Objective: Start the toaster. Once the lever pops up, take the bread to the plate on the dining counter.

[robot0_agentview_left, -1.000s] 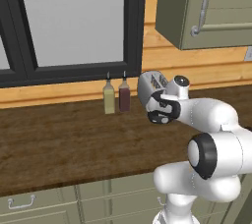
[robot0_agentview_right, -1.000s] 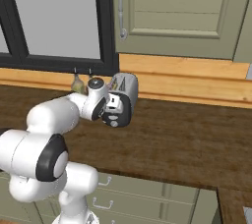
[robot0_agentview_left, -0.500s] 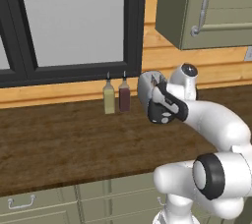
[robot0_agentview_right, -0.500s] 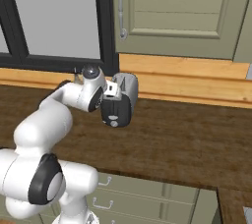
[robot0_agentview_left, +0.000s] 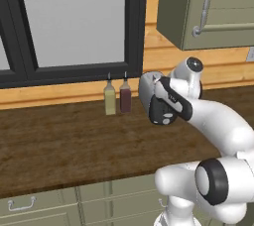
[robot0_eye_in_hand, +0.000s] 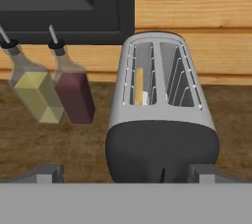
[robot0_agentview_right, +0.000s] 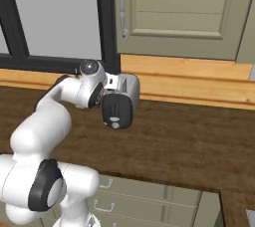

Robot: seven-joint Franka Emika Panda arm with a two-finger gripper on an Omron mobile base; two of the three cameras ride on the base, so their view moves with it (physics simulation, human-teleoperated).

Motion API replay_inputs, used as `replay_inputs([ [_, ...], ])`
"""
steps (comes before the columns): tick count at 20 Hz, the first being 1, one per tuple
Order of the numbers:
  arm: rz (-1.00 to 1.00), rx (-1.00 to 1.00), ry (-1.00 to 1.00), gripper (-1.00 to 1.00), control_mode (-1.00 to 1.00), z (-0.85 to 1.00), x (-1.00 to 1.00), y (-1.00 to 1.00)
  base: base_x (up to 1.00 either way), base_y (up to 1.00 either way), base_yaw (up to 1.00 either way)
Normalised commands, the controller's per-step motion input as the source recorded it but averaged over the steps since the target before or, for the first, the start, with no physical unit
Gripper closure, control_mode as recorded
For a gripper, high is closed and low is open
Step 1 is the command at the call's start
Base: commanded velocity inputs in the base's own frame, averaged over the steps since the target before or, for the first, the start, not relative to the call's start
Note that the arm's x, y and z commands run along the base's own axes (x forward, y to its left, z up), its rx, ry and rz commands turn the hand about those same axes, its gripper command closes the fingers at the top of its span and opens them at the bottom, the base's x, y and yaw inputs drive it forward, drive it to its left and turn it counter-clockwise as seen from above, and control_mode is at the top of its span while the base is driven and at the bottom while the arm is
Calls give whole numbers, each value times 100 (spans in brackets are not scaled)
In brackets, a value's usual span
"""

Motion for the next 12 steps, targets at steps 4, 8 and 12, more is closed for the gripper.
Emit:
replay_inputs([
  [4, 0, 0, -1, -100, -100, 0, 22, -2, 0, 0, 0],
  [8, -1, 0, 0, -100, -100, 0, 33, 0, 0, 0, 0],
  [12, 0, 0, 0, -100, -100, -4, 23, 0, 0, 0, 0],
])
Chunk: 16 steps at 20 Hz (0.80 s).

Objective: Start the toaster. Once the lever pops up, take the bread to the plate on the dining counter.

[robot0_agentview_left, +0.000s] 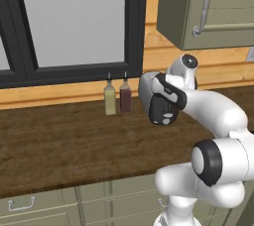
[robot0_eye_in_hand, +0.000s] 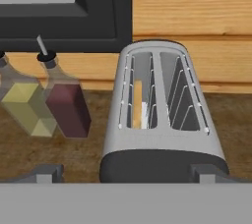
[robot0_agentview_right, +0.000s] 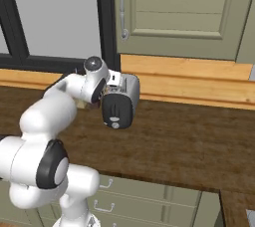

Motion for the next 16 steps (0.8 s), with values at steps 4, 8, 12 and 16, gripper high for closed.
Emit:
replay_inputs([
  [4, 0, 0, 0, -100, -100, -19, 17, -3, 0, 0, 0],
  [8, 0, 0, -1, -100, -100, -23, 4, 0, 0, 0, 0],
  [12, 0, 0, -5, -100, -100, -5, 0, 0, 0, 0, 0],
  [16, 0, 0, -9, -100, -100, 0, 0, -1, 0, 0, 0],
])
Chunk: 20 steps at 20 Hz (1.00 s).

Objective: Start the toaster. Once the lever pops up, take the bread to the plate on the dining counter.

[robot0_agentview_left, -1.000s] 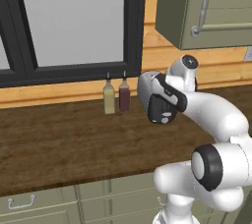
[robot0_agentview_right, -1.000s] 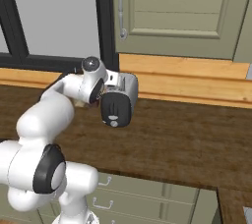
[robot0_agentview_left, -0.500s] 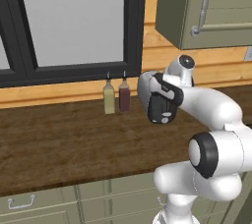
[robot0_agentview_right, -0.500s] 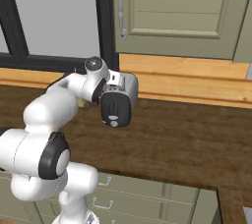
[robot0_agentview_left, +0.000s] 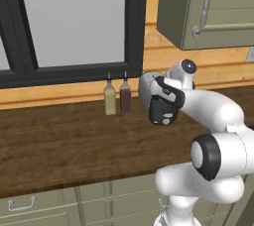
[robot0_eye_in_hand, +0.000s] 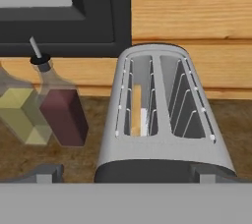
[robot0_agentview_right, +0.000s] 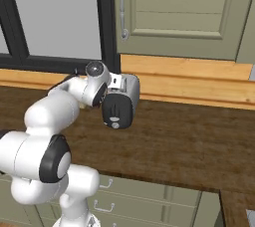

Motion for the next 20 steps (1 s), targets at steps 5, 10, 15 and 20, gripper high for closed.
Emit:
replay_inputs([
  [5, 0, 0, -9, -100, -100, 0, 3, -5, 0, 0, 0],
  [10, 0, 0, -4, -100, -100, 0, 2, -8, 0, 0, 0],
  [15, 0, 0, 0, -100, -100, 0, 3, 0, 0, 0, 0],
  [20, 0, 0, 0, -100, -100, 0, 14, 0, 0, 0, 0],
])
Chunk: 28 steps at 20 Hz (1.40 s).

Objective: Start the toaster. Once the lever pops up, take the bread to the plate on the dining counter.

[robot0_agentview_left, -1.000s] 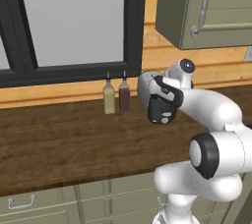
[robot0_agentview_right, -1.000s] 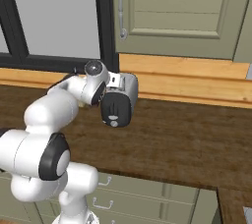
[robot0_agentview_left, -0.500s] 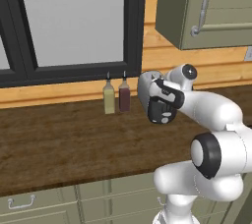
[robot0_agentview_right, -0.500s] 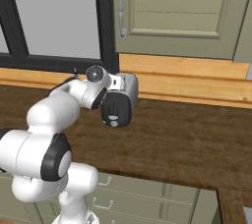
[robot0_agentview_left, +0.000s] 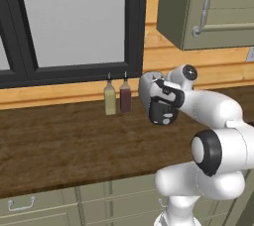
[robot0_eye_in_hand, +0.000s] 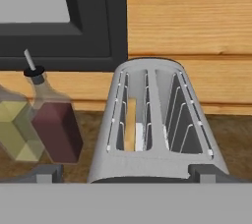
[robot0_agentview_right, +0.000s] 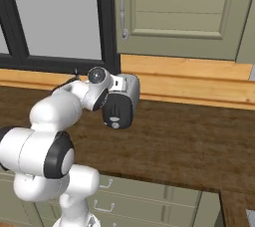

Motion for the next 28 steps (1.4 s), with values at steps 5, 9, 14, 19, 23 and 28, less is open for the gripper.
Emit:
replay_inputs([
  [5, -1, 0, 0, -100, -100, 0, 26, 0, 0, 0, 0],
  [9, -1, 0, 0, -100, -100, 0, 24, -1, 0, 0, 0],
  [14, -1, 0, 0, -100, -100, -5, 15, 0, 0, 0, 0],
  [19, 0, 0, 0, -100, -100, -10, 13, 0, 0, 0, 0],
  [23, 0, 0, 0, -100, -100, -7, 7, 0, 0, 0, 0],
  [28, 0, 0, 0, -100, -100, -3, 8, 0, 0, 0, 0],
])
